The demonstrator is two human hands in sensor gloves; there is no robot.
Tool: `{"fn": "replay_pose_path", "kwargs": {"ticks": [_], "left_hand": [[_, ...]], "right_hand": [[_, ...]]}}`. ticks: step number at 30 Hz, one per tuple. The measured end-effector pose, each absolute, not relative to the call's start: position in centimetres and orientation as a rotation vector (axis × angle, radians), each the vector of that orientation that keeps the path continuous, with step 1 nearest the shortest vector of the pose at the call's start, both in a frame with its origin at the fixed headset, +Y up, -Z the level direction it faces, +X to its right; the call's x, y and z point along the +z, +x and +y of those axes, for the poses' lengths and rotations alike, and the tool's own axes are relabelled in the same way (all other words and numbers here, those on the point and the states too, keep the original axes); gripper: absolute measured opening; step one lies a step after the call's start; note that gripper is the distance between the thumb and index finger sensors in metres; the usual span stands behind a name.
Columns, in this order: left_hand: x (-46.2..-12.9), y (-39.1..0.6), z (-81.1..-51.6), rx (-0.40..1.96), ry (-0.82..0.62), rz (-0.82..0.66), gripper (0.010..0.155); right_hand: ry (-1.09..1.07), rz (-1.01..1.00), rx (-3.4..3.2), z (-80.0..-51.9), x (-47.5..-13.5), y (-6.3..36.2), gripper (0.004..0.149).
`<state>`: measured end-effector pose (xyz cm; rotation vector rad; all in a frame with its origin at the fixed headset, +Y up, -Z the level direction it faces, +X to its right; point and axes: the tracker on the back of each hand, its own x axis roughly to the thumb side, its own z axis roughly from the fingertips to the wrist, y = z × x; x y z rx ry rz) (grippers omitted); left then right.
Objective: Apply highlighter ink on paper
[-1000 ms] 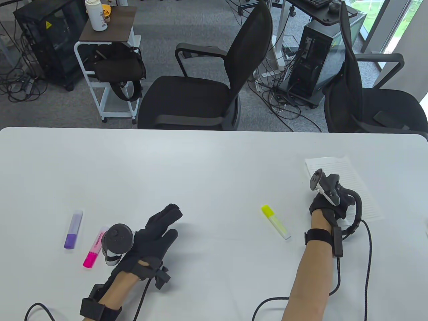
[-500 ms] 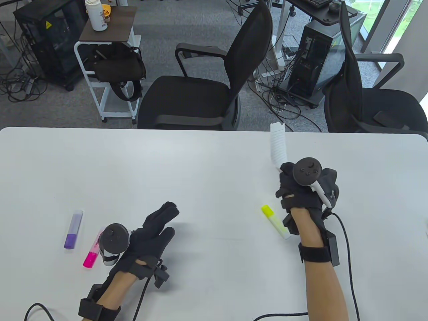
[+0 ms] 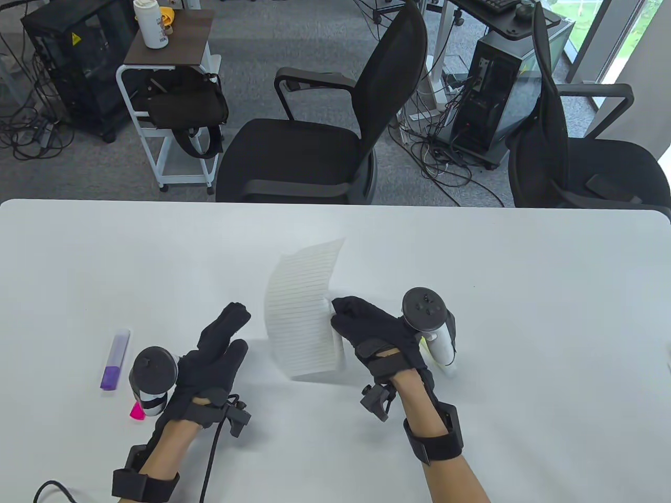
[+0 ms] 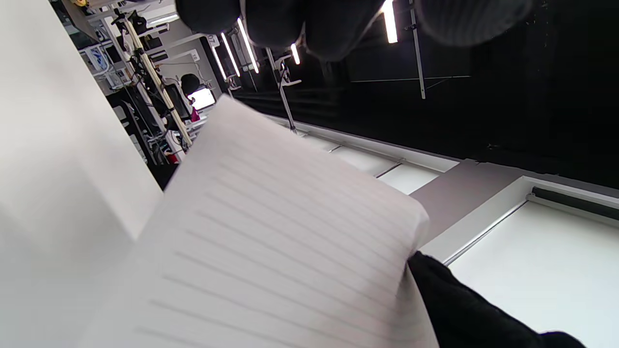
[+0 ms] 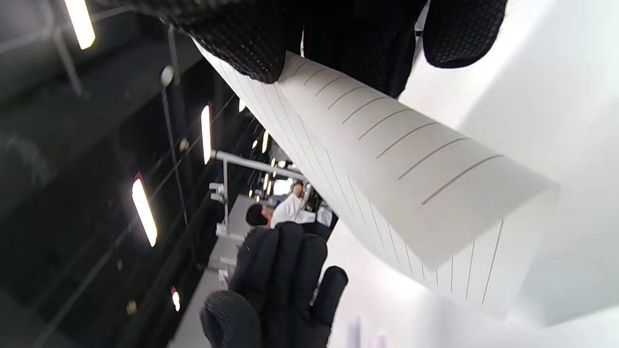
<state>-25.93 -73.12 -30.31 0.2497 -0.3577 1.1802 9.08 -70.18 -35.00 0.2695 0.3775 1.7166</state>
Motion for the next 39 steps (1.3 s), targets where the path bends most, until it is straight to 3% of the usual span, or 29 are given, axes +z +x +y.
{"fn": "replay_pose_path", "kwargs": {"ticks": [8, 14, 19, 23, 29, 32, 39], "left_hand": [[-30.2, -24.5, -73.4, 0.899, 0.189, -0.333, 0.069], [-30.1, -20.0, -75.3, 0.393, -0.118, -0.405, 0.065], [-30.1, -18.3, -77.5, 0.156, -0.381, -0.377, 0.063], [-30.4, -18.3, -77.2, 0.190, -0.350, -0.368, 0.061], [-30.4, -18.3, -77.2, 0.175, -0.358, -0.374, 0.062], [-30.3, -18.3, -77.2, 0.171, -0.354, -0.382, 0.063], [-29.9, -19.3, -75.7, 0.333, -0.217, -0.405, 0.067]], "right_hand": [[-0.127, 0.530, 1.704, -76.5, -33.2, 10.3, 0.038], [-0.186, 0.572, 1.746, -78.0, -32.5, 9.4, 0.038], [-0.164, 0.574, 1.836, -77.7, -32.2, 9.2, 0.042], [-0.143, 0.474, 1.961, -76.0, -31.9, 10.2, 0.050], [-0.151, 0.112, 2.070, -72.4, -30.9, 14.9, 0.049], [-0.208, 0.006, 2.194, -72.3, -30.6, 17.0, 0.050], [-0.364, 0.021, 2.504, -73.5, -31.3, 19.3, 0.056]]}}
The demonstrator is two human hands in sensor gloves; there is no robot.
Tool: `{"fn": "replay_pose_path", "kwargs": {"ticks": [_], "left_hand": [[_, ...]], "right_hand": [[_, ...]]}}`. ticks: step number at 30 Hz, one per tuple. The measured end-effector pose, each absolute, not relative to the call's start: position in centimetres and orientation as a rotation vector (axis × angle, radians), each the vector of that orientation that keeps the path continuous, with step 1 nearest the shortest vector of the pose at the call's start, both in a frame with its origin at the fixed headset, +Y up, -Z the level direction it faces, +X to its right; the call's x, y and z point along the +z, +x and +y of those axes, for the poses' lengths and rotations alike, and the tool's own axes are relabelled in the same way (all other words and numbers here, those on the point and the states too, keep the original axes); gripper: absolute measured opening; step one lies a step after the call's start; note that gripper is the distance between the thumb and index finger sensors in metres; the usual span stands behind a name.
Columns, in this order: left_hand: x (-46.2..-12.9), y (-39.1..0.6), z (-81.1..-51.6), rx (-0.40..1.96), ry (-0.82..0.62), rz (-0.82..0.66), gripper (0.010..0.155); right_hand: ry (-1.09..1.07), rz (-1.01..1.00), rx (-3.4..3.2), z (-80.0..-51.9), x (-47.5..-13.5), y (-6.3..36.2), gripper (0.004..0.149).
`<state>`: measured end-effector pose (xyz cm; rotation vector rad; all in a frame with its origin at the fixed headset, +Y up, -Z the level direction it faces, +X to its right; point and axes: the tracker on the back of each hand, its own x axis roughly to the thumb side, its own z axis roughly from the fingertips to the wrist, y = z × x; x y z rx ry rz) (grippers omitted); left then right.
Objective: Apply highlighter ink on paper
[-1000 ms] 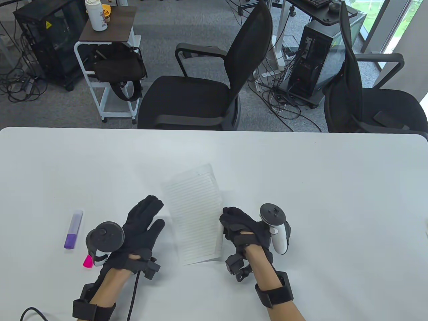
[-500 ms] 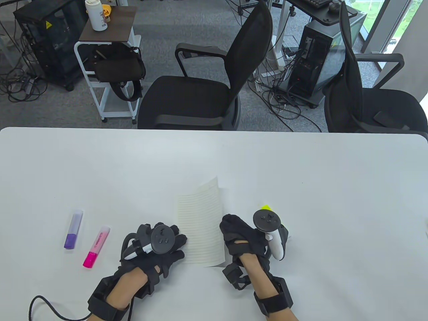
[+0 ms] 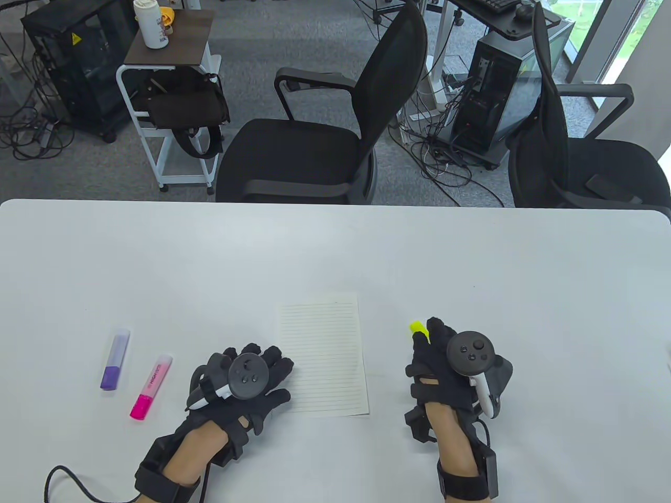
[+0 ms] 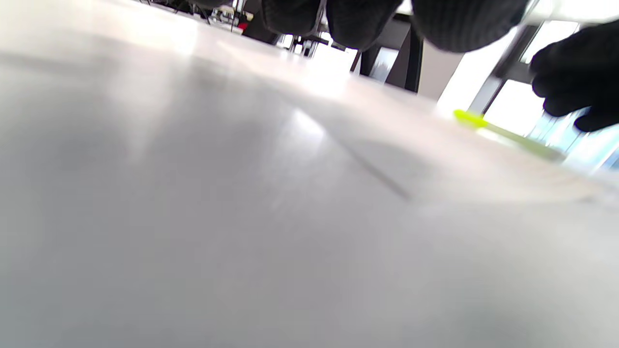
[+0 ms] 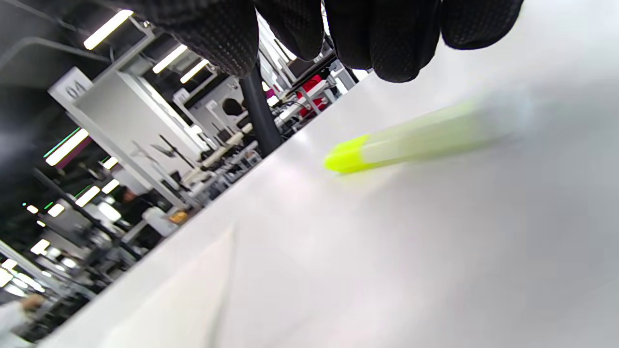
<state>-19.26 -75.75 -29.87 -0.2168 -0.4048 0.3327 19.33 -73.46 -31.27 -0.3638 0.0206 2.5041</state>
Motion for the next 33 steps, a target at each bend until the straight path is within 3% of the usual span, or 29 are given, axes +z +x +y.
{"fn": "replay_pose_path", "kwargs": {"ticks": [4, 8, 12, 20, 25, 33], "left_hand": [[-29.8, -20.3, -74.8, 0.500, -0.101, -0.419, 0.068], [-29.8, -21.3, -74.4, 0.700, -0.034, -0.397, 0.069], [-29.8, -22.1, -74.0, 0.823, 0.024, -0.366, 0.069], [-29.8, -22.3, -73.9, 0.828, 0.039, -0.368, 0.069], [-29.6, -21.9, -73.6, 0.816, 0.064, -0.413, 0.069], [-28.8, -20.2, -73.2, 0.709, 0.082, -0.534, 0.076]], "right_hand": [[-0.519, 0.216, 2.696, -74.2, -31.7, 20.0, 0.062], [-0.539, 0.396, 2.677, -75.6, -32.3, 20.6, 0.057], [-0.535, 0.394, 2.801, -75.9, -32.9, 20.3, 0.053], [-0.462, 0.417, 2.754, -76.1, -32.9, 20.5, 0.050], [-0.127, 0.145, 2.583, -73.1, -32.0, 18.3, 0.051], [0.536, 0.122, 2.412, -71.2, -30.5, 10.7, 0.048]]}}
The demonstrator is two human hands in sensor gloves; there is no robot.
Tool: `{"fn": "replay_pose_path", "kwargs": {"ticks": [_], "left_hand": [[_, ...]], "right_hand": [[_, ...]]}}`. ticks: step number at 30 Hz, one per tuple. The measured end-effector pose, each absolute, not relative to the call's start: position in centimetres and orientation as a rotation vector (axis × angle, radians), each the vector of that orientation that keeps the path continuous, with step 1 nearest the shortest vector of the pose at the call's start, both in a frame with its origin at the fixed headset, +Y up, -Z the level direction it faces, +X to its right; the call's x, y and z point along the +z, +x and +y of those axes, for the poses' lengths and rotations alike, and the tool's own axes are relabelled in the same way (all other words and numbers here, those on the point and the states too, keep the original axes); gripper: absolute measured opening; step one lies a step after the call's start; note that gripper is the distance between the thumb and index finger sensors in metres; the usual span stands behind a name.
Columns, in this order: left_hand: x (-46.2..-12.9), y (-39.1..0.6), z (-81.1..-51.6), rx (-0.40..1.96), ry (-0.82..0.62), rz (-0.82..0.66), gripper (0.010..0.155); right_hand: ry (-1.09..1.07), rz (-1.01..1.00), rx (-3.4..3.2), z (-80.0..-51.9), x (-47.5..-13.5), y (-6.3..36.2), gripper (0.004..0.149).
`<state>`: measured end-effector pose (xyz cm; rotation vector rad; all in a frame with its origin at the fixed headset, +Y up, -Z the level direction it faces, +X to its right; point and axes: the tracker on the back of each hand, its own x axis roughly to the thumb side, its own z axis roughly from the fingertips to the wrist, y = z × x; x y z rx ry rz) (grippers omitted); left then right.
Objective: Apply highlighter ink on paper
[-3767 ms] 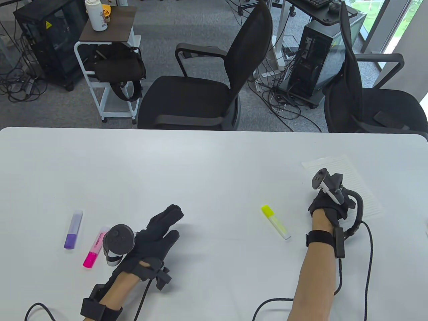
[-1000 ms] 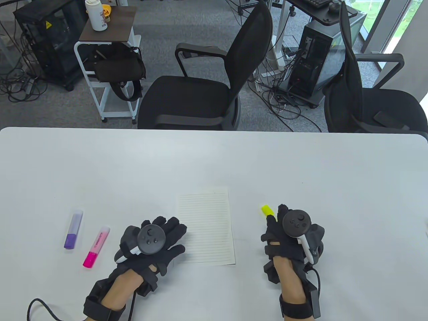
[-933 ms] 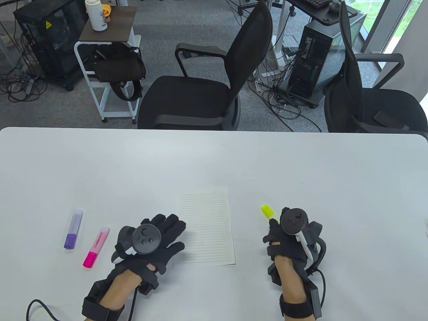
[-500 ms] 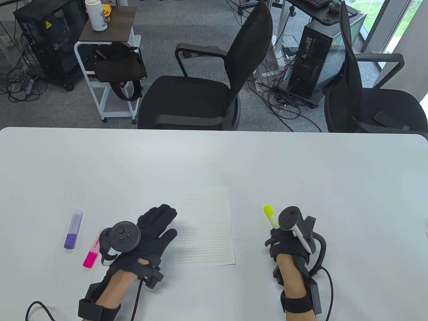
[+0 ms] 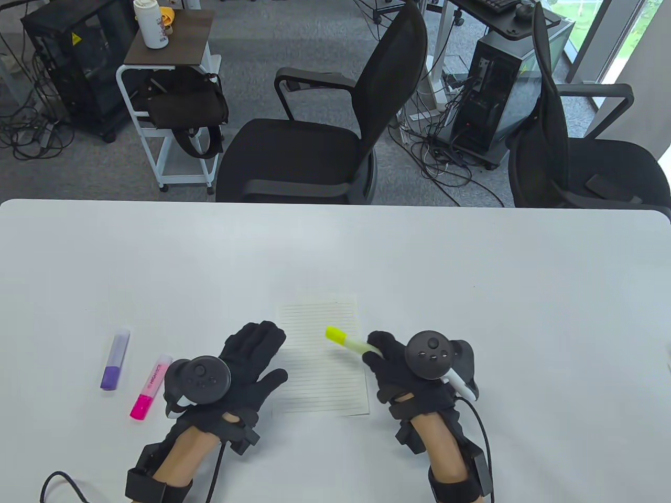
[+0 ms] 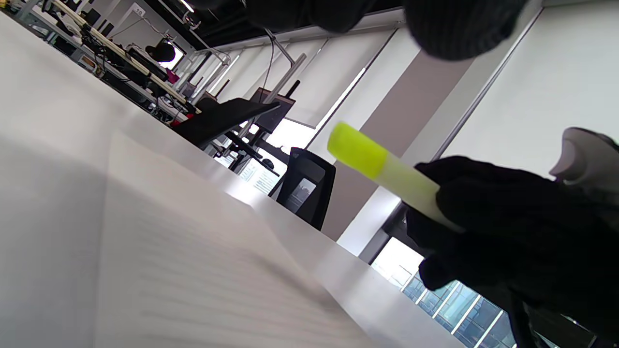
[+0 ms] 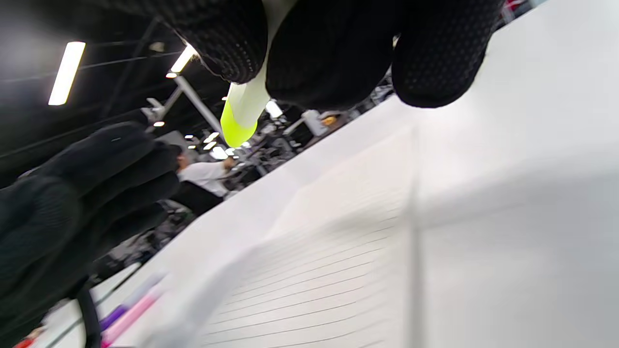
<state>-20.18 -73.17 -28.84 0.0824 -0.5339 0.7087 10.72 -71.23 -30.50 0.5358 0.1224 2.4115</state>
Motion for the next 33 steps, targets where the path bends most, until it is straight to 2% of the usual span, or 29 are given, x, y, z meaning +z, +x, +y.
{"fn": "replay_pose_path", "kwargs": {"ticks": [5, 7, 9, 16, 22, 25, 28, 30, 33], "left_hand": [[-28.2, -18.7, -73.0, 0.646, 0.073, -0.605, 0.078], [-28.0, -18.3, -72.8, 0.600, 0.078, -0.620, 0.070], [-27.9, -17.9, -72.7, 0.567, 0.047, -0.647, 0.062], [-28.2, -18.0, -72.2, 0.625, -0.013, -0.653, 0.062], [-28.9, -19.0, -72.1, 0.781, -0.015, -0.641, 0.059], [-28.8, -19.1, -72.3, 0.763, 0.045, -0.650, 0.062], [-28.9, -19.6, -72.9, 0.622, 0.039, -0.573, 0.080], [-29.1, -20.3, -73.3, 0.521, 0.028, -0.503, 0.087], [-29.5, -21.1, -73.8, 0.422, -0.059, -0.391, 0.085]], "right_hand": [[0.846, 0.173, 2.323, -71.7, -29.0, 6.0, 0.047], [0.944, 0.143, 2.331, -71.9, -28.4, 4.7, 0.047], [0.953, 0.054, 2.347, -72.0, -28.0, 4.0, 0.047], [0.930, 0.075, 2.205, -72.3, -28.3, 4.3, 0.046], [0.982, -0.035, 2.202, -71.4, -28.0, 4.5, 0.045], [0.974, -0.039, 2.208, -71.1, -28.0, 4.7, 0.044], [0.881, -0.058, 2.194, -71.2, -28.6, 6.1, 0.041], [0.736, -0.075, 2.192, -71.4, -29.2, 7.7, 0.039], [0.568, -0.066, 2.228, -71.7, -29.8, 9.4, 0.039]]}}
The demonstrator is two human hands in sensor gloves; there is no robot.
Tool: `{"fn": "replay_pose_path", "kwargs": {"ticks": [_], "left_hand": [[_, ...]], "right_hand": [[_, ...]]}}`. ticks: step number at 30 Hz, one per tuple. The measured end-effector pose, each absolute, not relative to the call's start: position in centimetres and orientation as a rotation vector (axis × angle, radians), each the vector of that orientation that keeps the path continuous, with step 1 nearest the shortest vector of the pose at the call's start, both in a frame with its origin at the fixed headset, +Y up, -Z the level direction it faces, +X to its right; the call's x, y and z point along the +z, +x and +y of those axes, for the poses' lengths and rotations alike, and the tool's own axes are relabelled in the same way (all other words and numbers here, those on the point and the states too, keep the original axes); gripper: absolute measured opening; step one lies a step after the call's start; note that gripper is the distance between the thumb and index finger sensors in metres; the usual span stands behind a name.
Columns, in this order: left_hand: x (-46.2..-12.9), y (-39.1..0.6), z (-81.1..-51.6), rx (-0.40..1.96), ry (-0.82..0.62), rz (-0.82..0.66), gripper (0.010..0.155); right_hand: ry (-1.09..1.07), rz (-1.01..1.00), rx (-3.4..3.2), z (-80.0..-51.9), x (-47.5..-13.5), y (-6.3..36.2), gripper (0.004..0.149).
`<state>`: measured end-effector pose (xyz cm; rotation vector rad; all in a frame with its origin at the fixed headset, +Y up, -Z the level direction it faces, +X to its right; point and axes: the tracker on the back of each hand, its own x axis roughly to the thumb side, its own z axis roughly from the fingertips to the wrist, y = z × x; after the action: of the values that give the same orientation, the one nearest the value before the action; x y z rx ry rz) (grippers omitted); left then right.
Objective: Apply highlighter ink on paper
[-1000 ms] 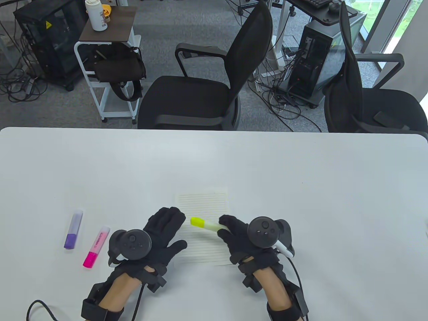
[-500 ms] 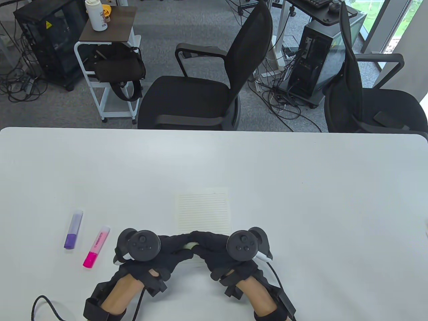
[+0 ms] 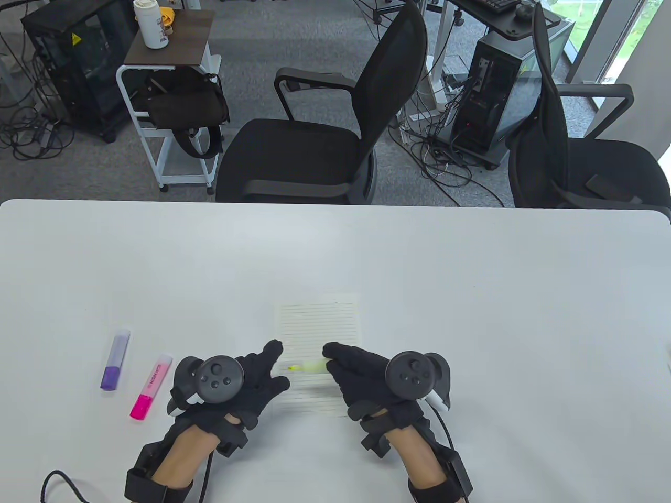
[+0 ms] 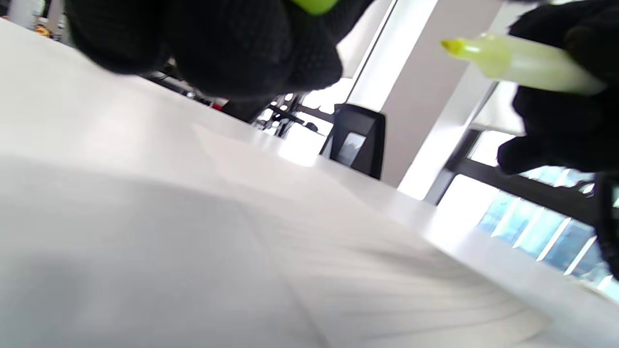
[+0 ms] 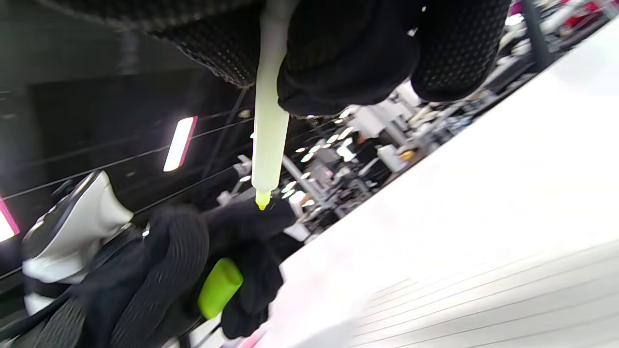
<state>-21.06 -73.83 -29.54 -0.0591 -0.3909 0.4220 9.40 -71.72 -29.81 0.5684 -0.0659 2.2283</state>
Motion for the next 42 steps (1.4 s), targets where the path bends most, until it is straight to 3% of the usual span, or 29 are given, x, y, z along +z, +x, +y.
{"fn": "replay_pose_path", "kwargs": {"ticks": [4, 20, 29, 35, 42], "left_hand": [[-29.9, -20.8, -74.9, 0.244, -0.171, -0.324, 0.076], [-30.3, -19.7, -78.0, 0.091, -0.390, -0.271, 0.080], [-30.2, -19.7, -77.9, 0.116, -0.378, -0.285, 0.080], [-29.3, -18.6, -76.6, 0.162, -0.310, -0.378, 0.077], [-29.0, -17.4, -77.5, 0.085, -0.382, -0.406, 0.077]], "right_hand": [[0.468, -0.003, 2.317, -72.3, -30.2, 10.0, 0.039], [0.465, 0.115, 2.441, -73.4, -30.3, 8.7, 0.040], [0.466, 0.130, 2.459, -73.4, -30.2, 8.5, 0.040], [0.472, 0.134, 2.465, -73.1, -30.0, 8.2, 0.040], [0.538, 0.180, 2.496, -73.5, -29.8, 7.2, 0.040]]}}
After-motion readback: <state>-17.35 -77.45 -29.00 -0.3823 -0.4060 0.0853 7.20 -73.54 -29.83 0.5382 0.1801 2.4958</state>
